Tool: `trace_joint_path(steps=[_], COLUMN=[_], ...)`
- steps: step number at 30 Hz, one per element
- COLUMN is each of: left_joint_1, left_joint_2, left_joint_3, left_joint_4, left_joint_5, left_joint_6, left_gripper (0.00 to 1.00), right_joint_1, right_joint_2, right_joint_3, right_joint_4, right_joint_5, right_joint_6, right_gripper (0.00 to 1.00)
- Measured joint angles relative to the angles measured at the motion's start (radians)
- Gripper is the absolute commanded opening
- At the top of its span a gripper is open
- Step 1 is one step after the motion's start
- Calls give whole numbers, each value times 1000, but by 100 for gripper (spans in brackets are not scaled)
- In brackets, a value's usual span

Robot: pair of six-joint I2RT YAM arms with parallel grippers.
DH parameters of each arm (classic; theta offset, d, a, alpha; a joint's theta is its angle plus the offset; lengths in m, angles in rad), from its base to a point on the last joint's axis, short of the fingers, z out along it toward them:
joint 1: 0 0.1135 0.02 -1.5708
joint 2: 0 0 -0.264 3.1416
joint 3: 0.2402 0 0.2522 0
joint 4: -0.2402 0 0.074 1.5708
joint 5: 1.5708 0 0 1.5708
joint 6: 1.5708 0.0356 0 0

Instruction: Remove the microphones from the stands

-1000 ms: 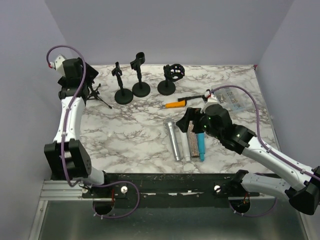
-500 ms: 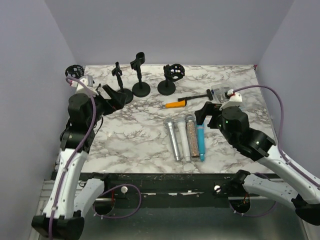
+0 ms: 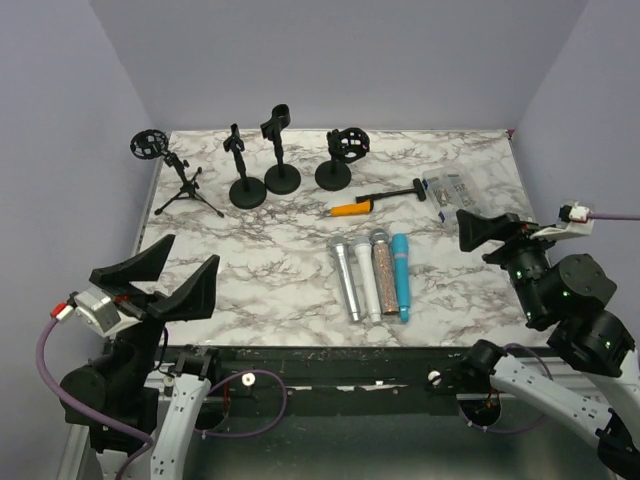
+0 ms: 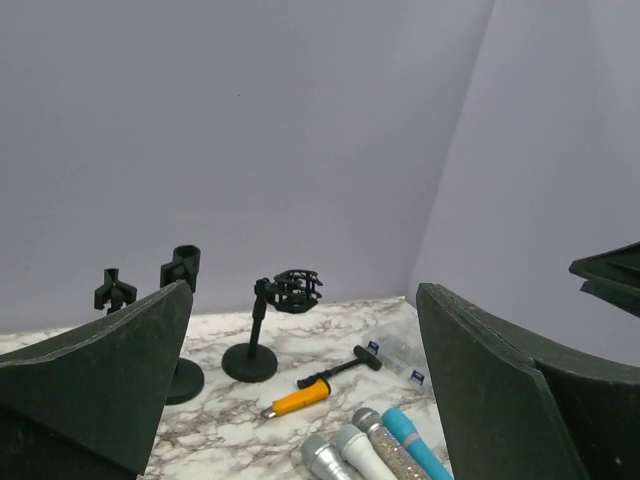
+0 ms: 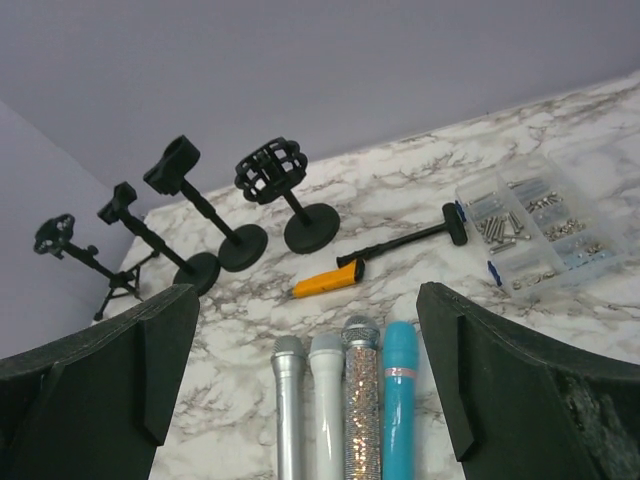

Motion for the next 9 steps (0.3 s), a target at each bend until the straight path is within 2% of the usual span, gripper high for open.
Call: trace_joint_path(steps=[9], left_joint_1=[-1], left_joint_2=[-16], left_joint_3=[-45], left_joint_4=[7], left_joint_5=[-28], left_joint_6=[25], left_gripper=[99], right_joint_1=[0], right_joint_2=[-118], right_joint_3=[-18], right_joint_4=[21], right_joint_5=[-16], right_joint_6=[-10], right_gripper=[100])
